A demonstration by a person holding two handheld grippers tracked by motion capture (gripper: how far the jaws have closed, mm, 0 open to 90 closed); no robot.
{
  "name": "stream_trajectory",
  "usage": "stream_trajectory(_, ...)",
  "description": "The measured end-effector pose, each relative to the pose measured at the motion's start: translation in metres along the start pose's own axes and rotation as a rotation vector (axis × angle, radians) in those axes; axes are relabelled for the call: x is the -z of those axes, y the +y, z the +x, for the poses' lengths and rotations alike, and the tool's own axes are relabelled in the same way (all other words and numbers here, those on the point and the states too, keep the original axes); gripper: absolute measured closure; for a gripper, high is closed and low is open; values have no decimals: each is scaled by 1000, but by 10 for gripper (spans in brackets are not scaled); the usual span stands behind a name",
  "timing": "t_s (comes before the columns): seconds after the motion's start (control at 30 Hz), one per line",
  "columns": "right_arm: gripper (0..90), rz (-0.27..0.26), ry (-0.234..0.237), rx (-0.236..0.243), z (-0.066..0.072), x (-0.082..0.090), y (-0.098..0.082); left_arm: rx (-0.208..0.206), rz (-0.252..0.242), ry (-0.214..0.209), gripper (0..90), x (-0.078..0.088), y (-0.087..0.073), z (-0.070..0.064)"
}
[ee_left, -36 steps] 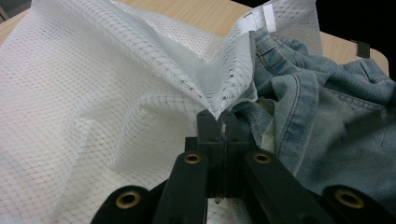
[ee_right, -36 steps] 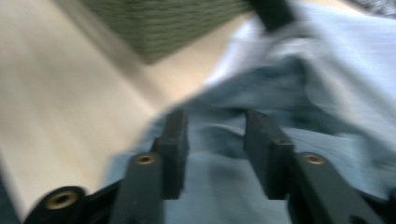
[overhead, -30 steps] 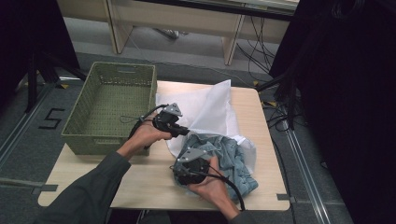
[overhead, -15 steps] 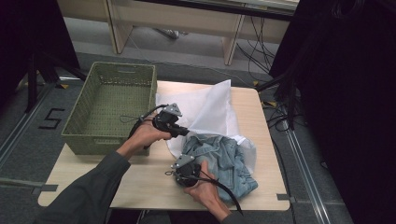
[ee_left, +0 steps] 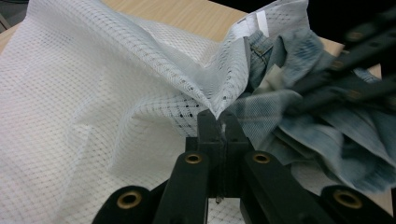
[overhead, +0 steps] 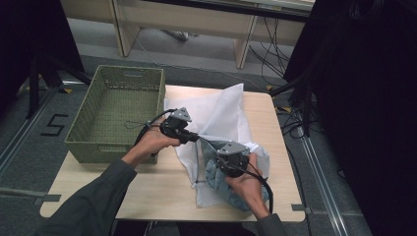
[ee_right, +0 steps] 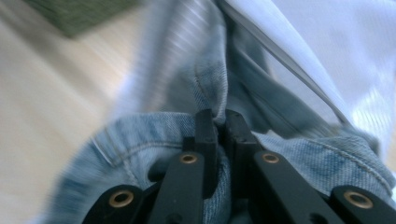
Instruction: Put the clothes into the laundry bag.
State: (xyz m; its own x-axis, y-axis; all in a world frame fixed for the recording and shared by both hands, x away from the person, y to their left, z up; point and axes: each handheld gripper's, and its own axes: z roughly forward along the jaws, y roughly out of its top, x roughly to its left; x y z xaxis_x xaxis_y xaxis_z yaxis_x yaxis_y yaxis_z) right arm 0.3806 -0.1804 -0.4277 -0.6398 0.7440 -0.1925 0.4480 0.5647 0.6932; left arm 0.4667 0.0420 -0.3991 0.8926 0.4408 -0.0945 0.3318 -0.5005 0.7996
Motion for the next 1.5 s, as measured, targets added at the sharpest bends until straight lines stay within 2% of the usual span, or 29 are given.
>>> stream_trajectory(0.03, 862, 0, 0, 0, 0, 0, 0, 0, 0, 0, 891, 0, 0, 0)
stream_trajectory(0.07, 861, 26, -25, -32, -14, -13, -8, -20, 5, -3, 891, -1, 2, -3)
stream_trajectory(0.13, 859, 50, 6, -68, -21, -27, -11, -28, 8, -11, 891, -2, 3, -7)
stream_trajectory(0.2, 857, 67, 7, -63, -20, -34, -12, -35, 8, -29, 891, -5, 3, -12)
stream_trajectory(0.23, 857, 77, 13, -56, -19, -36, -12, -49, 14, -33, 891, -6, 3, -14)
stream_trajectory(0.27, 856, 67, 0, -45, -18, -38, -12, -50, 12, -38, 890, -8, 3, -16)
stream_trajectory(0.4, 855, 57, 11, -61, -20, -33, -11, -47, 11, -39, 872, -8, 2, -19)
stream_trajectory(0.5, 854, 53, 9, -62, -20, -32, -11, -30, 0, -19, 796, -5, -2, -20)
stream_trajectory(0.53, 853, 51, 12, -65, -20, -31, -11, -54, 5, 12, 758, 2, -10, -23)
stream_trajectory(0.57, 853, 52, 13, -72, -21, -31, -11, -47, -1, 24, 727, 5, -15, -25)
stream_trajectory(0.6, 852, 52, 19, -60, -22, -31, -11, -20, -8, 22, 701, 7, -22, -28)
stream_trajectory(0.63, 851, 54, 21, -64, -22, -31, -11, -13, 11, 32, 686, 9, -30, -31)
stream_trajectory(0.7, 850, 54, 23, -67, -22, -31, -11, -9, 83, 65, 587, 7, -51, -38)
stream_trajectory(0.8, 848, 54, 21, -65, -22, -30, -10, 73, 129, 67, 481, -7, -75, -45)
stream_trajectory(0.83, 848, 54, 21, -66, -22, -30, -10, 100, 131, 74, 450, -13, -79, -47)
stream_trajectory(0.9, 847, 54, 19, -64, -21, -30, -9, 90, 167, 74, 410, -23, -82, -48)
stream_trajectory(0.93, 848, 54, 18, -64, -21, -30, -9, 111, 145, 78, 398, -29, -81, -51)
stream_trajectory(0.97, 847, 62, 23, -83, -20, -29, -9, 104, 143, 87, 392, -33, -80, -52)
stream_trajectory(1.0, 847, 66, 26, -82, -20, -29, -8, 125, 121, 93, 391, -38, -80, -53)
stream_trajectory(1.03, 847, 50, 18, -67, -20, -30, -9, 114, 128, 90, 390, -42, -80, -53)
stream_trajectory(1.13, 847, 56, 24, -80, -20, -29, -9, 112, 156, 102, 413, -56, -83, -58)
stream_trajectory(1.17, 847, 56, 26, -71, -20, -29, -9, 90, 164, 103, 459, -60, -84, -59)
stream_trajectory(1.2, 847, 55, 24, -61, -21, -28, -8, 62, 173, 110, 543, -61, -84, -60)
stream_trajectory(1.23, 848, 51, 23, -55, -21, -28, -8, 63, 165, 118, 612, -64, -86, -62)
stream_trajectory(1.33, 854, 55, 22, -39, -20, -26, -7, -1, 198, 121, 765, -70, -88, -67)
stream_trajectory(1.37, 857, 63, 24, -37, -19, -25, -7, -33, 199, 134, 803, -71, -89, -70)
stream_trajectory(1.43, 859, 63, 25, -20, -18, -23, -6, -70, 216, 128, 859, -68, -89, -77)
stream_trajectory(1.5, 859, 69, 38, -56, -17, -20, -6, -102, 225, 118, 872, -64, -93, -84)
